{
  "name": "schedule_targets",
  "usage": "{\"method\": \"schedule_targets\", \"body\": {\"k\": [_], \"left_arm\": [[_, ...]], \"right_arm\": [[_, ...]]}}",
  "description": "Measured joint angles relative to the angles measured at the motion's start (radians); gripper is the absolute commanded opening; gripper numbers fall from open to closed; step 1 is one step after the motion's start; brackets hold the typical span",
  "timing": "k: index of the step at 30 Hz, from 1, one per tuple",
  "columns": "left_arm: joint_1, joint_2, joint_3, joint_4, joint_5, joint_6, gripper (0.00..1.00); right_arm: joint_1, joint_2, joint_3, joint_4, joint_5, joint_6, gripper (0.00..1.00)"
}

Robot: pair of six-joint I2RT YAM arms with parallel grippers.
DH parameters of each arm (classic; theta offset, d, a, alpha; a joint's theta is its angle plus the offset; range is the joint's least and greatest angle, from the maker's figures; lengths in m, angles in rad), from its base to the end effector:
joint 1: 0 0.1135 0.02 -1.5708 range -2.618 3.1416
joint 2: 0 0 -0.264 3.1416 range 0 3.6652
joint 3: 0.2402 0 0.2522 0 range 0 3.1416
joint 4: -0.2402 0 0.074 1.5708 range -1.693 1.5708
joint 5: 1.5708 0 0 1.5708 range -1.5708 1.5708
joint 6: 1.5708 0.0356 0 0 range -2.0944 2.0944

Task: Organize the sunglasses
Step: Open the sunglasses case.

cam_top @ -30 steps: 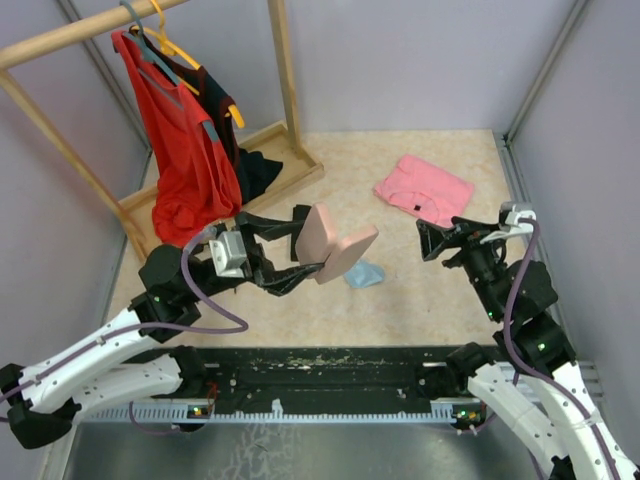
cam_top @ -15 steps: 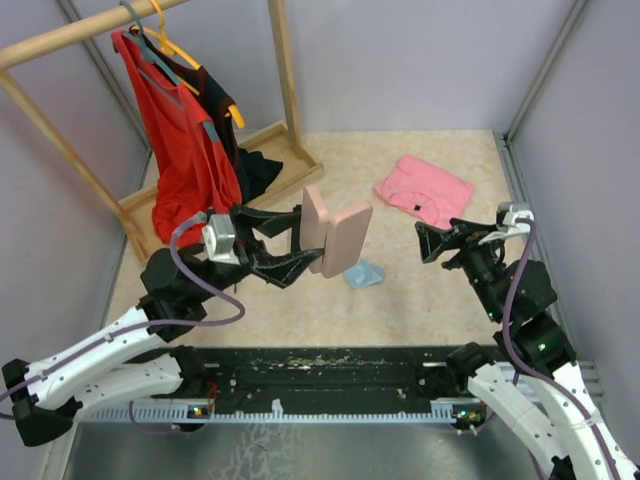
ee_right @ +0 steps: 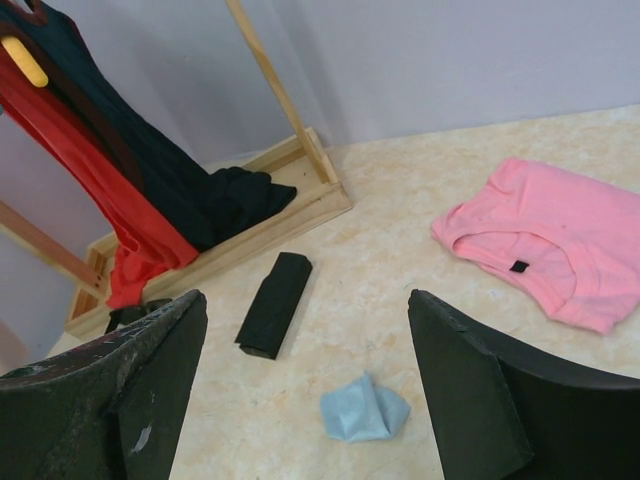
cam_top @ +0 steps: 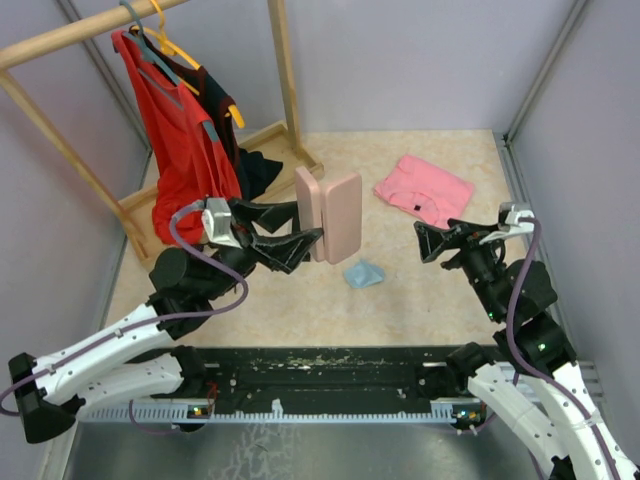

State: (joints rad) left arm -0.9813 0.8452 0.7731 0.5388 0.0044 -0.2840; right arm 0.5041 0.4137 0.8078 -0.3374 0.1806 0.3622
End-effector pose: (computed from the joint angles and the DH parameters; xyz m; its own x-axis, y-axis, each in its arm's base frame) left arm 0.1062 -0.1591 0.4025 0.0066 -0.5139 -0.8578 0.8701 0.4257 -0.2483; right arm 0.0821 0.0380 0.3753 -0.0663 0.3615 -0.9300 -0.3151 0.8768 0.3633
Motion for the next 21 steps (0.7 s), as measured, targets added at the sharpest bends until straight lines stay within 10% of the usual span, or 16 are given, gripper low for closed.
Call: {"method": "schedule_targets", "body": {"k": [21], "left_arm": [[-0.001, 0.124, -0.296, 0.305, 0.217, 1.274, 0.0]], "right_arm": [[0.0, 0.142, -0.049, 0.146, -0.096, 0.384, 0.76]]}}
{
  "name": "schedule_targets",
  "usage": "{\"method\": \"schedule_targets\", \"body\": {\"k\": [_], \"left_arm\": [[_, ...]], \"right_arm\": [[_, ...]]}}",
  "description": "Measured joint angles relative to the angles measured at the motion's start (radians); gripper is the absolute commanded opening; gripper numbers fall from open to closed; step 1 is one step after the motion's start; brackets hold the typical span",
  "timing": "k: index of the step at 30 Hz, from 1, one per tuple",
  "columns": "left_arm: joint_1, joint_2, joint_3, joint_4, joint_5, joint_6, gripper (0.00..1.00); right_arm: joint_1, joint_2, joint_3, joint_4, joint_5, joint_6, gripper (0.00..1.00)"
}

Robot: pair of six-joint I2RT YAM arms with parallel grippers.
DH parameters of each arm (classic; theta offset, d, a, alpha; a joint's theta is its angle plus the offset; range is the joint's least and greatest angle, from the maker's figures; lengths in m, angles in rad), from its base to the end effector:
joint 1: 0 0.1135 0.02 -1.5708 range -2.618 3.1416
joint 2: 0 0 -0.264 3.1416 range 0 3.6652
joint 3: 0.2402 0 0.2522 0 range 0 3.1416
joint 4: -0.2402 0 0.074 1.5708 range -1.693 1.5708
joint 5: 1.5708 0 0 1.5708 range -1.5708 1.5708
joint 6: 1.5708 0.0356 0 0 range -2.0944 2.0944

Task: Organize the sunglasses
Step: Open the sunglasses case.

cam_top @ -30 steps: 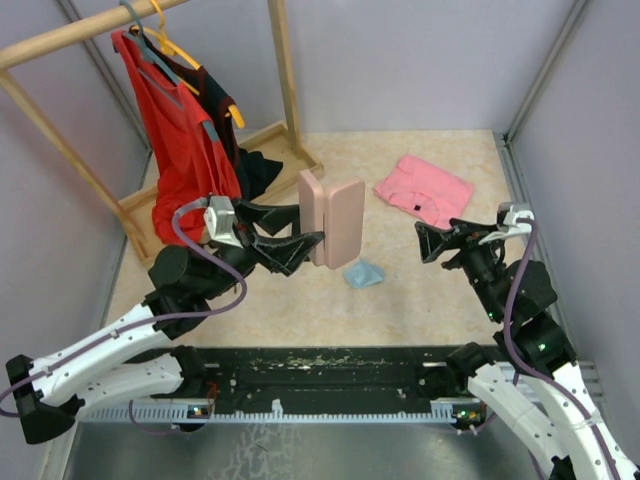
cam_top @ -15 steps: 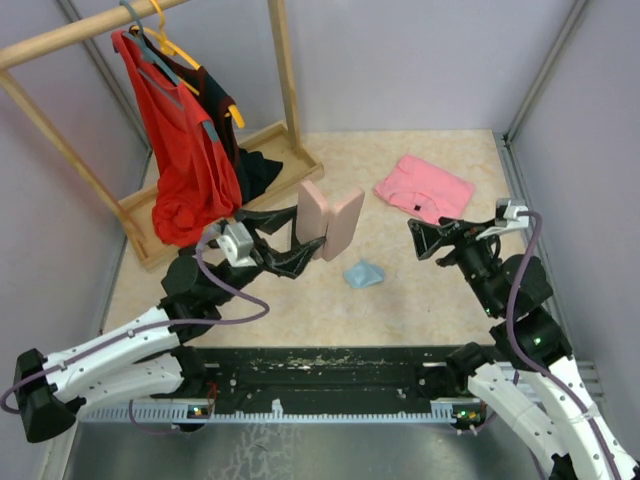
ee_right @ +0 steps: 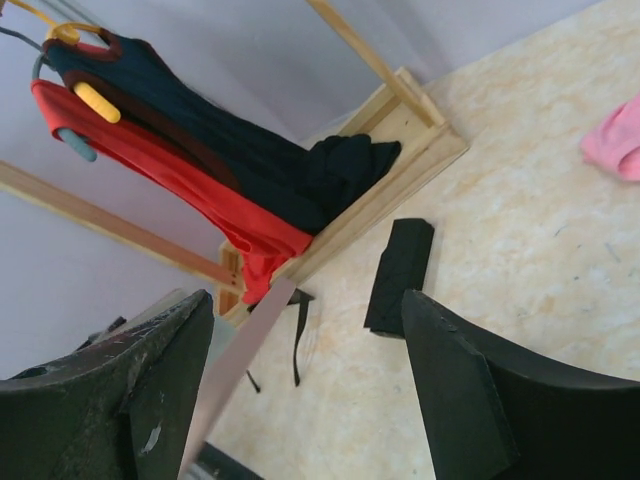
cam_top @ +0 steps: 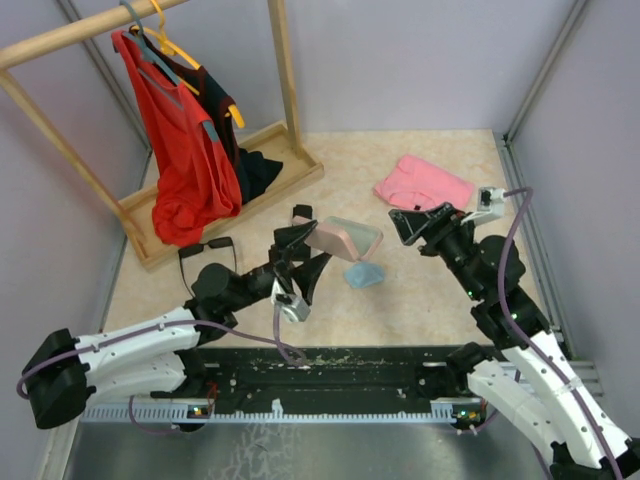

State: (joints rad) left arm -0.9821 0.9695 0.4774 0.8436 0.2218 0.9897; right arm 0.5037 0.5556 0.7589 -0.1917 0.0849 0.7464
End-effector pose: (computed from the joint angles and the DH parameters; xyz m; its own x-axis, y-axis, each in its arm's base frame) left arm 0.1140 -0.1848 0.3058 0.8789 0.1520 -0.4521 0.3485 0.4424 0.8263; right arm 0.1179 0.0615 0.3622 -0.2687 0.6244 -0.7334 -0.3054 0.6669 0.6797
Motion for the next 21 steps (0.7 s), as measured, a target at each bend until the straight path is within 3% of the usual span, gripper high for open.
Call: {"method": "schedule_targets", "body": {"k": [4, 8, 12, 21], "left_arm": [[-0.004, 0.03, -0.03, -0.008, 0.007, 0.208, 0.0], [-0.019, 0.031, -0.047, -0.025, 0.005, 0.35, 0.0], [-0.042, 0.031, -0.047, -0.053, 0.001, 0.423, 0.0], [-0.068, 0.055, -0.047, -0.097, -0.031, 0.504, 0.0]], "right_arm": [[0.0, 0.085, 0.001, 0.017, -0.047, 0.047, 0.75], [0.0, 0.207, 0.066, -0.027, -0.12, -0.018, 0.69], [0.0, 0.348, 0.193, -0.098, -0.191, -0.152, 0.65], [-0.001, 0.488, 0.358, -0.26, -0.337, -0.367, 0.56]]}}
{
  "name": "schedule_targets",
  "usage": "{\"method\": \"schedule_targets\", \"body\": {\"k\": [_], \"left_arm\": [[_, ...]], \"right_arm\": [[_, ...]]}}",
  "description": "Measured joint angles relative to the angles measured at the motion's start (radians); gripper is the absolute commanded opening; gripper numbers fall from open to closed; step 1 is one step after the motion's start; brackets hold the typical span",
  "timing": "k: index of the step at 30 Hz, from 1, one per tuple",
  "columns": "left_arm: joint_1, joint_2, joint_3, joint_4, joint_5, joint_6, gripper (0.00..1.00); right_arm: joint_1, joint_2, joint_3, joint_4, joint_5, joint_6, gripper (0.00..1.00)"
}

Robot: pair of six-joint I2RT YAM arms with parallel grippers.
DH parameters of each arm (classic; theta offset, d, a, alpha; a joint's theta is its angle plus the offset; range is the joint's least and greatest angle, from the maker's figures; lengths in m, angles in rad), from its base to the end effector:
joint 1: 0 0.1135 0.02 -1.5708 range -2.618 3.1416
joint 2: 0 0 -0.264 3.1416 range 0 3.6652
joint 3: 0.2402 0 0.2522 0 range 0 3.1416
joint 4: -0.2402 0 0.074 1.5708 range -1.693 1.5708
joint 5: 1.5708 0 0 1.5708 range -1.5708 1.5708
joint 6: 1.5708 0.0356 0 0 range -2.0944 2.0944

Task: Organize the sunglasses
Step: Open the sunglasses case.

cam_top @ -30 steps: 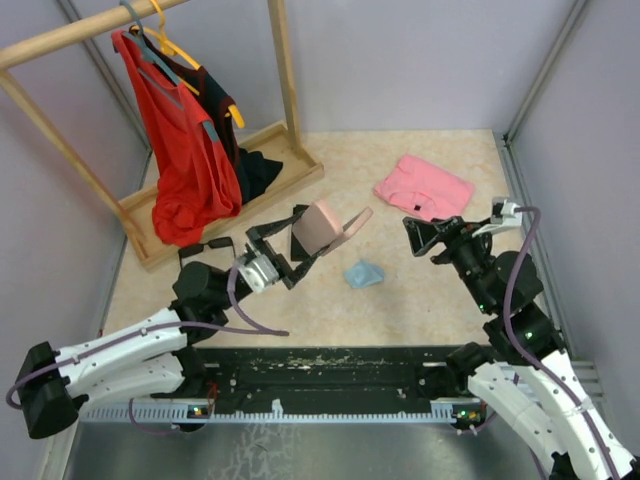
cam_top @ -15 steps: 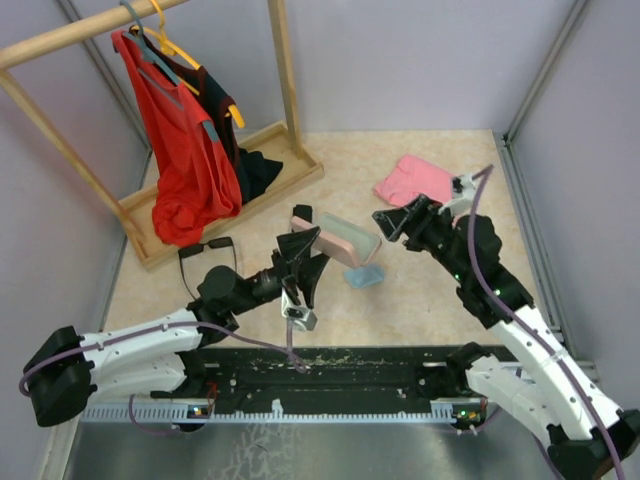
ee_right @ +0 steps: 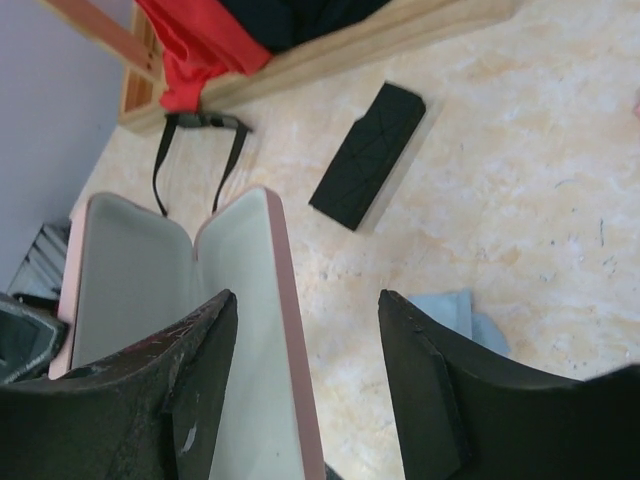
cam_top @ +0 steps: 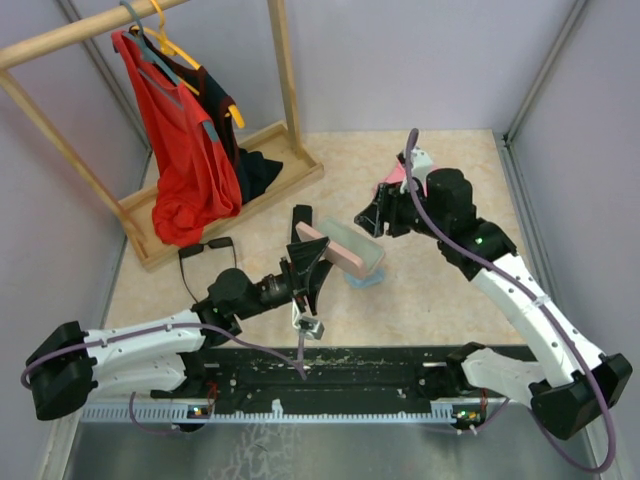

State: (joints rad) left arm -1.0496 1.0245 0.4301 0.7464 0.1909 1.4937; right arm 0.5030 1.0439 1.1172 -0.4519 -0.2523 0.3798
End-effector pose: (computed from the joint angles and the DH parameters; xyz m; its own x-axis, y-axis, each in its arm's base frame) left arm 0.1072 -0.2003 0.2681 0.9479 0.3151 -0.0475 -0.0024 0.1560 0.9877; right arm 0.1954 0.1177 0.3794 -0.5492 0.1076 -0.8288 -0.5022 0.7502 0.4302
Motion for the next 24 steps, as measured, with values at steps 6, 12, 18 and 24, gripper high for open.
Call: {"method": "schedule_targets", "body": {"k": [6, 12, 18, 24], "left_arm": [[-0.005, 0.0, 0.0, -0.026, -0.023, 0.019, 0.0], [-0.011, 0.0, 0.0, -0.049, -0.03, 0.026, 0.0], [-0.011, 0.0, 0.0, -0.052, -0.033, 0.026, 0.0], [-0.011, 0.0, 0.0, -0.052, -0.034, 0.025, 0.0]], "right_arm": [[-0.001, 0.044, 0.016, -0.095, -0.068, -0.094, 0.48], [-0.001, 0.063, 0.018, -0.14, -0.096, -0.18, 0.45], [-0.001, 0.081, 0.018, -0.154, -0.123, -0.241, 0.44], [-0.001, 0.087, 0.018, -0.167, -0.159, -0.273, 0.35]]}}
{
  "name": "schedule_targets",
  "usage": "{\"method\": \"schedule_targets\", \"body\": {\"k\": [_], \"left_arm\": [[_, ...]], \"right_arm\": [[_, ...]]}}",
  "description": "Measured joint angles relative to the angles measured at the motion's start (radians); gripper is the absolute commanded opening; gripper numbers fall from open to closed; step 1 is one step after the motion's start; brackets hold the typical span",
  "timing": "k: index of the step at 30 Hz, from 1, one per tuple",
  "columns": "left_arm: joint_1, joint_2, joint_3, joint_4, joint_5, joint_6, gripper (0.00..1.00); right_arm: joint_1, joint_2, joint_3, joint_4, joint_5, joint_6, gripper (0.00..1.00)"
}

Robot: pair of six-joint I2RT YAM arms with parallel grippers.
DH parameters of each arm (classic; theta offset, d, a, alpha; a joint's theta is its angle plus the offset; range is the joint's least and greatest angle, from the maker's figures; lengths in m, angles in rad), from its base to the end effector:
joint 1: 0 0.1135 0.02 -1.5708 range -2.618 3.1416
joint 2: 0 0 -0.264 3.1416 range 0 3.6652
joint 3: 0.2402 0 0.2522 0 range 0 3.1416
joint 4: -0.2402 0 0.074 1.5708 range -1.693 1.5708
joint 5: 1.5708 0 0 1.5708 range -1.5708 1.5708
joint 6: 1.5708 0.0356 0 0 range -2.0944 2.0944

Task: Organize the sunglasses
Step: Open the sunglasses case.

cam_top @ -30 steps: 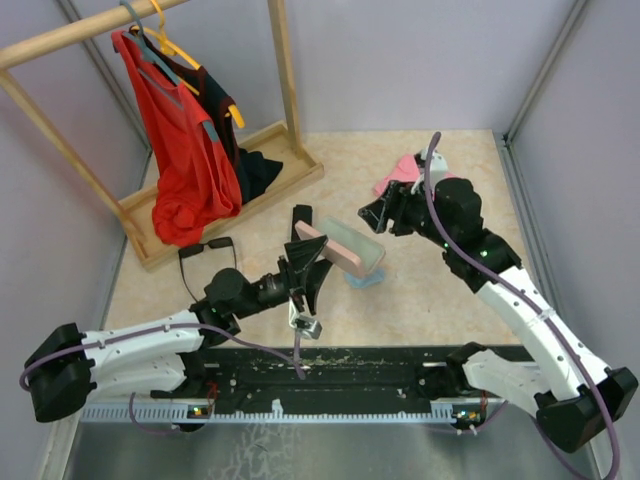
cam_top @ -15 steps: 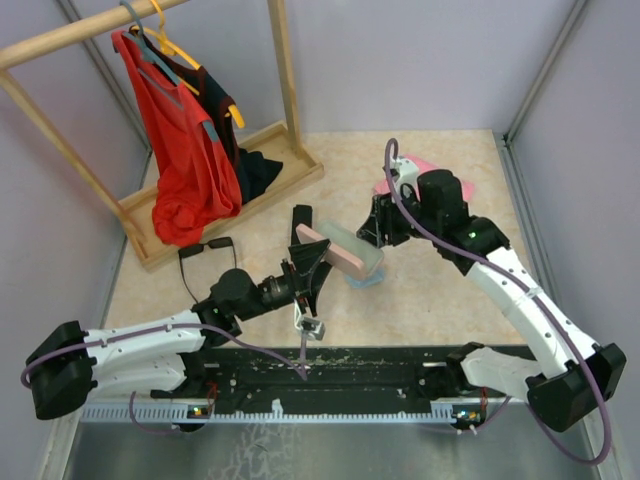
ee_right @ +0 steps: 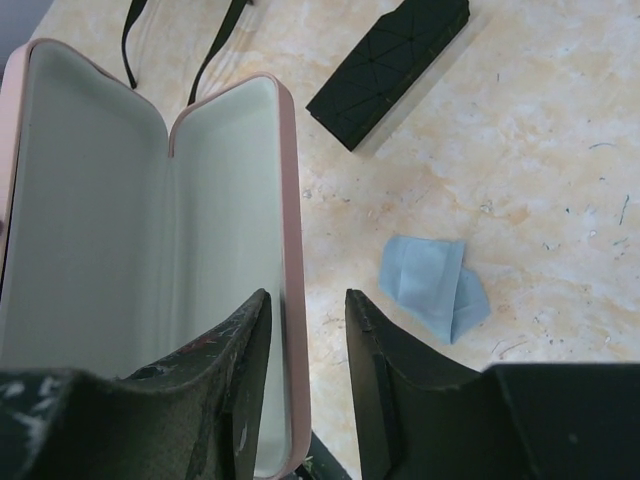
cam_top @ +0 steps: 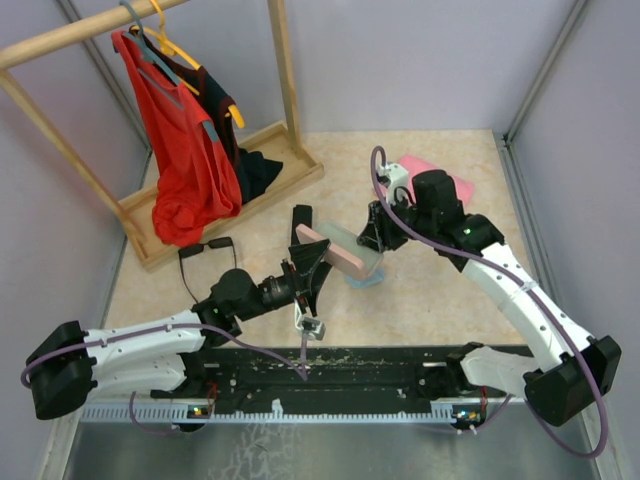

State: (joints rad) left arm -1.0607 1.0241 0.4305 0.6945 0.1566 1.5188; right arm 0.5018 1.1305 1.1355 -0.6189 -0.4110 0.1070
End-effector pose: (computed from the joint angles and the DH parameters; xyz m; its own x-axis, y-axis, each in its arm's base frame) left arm 0.1065 -0.2017 0.2627 0.9391 0.3418 -0.0360 -0.0004 0.1058 0.9944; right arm 0.2030 0.1276 0.3521 -0.5798 -0.2064 -0.7882 -0.6692 0.6725 0.3161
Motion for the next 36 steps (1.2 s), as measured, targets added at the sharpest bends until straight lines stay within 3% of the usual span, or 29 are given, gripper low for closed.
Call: {"method": "schedule_targets", "body": {"k": [8, 15, 17, 24, 26, 30, 36], "left_arm": [[0.0, 0.0, 0.0, -0.002, -0.006, -0.003, 0.0], [0.0, 0.0, 0.0, -0.018, -0.011, -0.004, 0.0], [0.0, -0.004, 0.002, -0.018, -0.011, -0.005, 0.01], [0.0, -0.006, 0.01, -0.014, -0.017, -0.012, 0.42], [0.0, -0.006, 0.01, -0.01, -0.018, -0.013, 0.67], [0.0, -0.007, 0.01, 0.01, -0.017, -0.016, 0.98], [0.0, -0.024, 0.01, 0.026, -0.013, -0.024, 0.99]], "right_arm": [[0.0, 0.016, 0.001, -0.019, -0.042, -0.024, 0.26], [0.0, 0.029, 0.019, -0.04, -0.056, -0.048, 0.02], [-0.001, 0.029, 0.019, -0.041, -0.051, -0.055, 0.0], [-0.001, 0.027, 0.019, -0.03, -0.045, -0.064, 0.0], [-0.001, 0.023, 0.019, -0.023, -0.043, -0.064, 0.0], [-0.001, 0.003, 0.019, -0.011, -0.039, -0.063, 0.0], [0.0, -0.014, 0.019, 0.006, -0.033, -0.062, 0.0]]}}
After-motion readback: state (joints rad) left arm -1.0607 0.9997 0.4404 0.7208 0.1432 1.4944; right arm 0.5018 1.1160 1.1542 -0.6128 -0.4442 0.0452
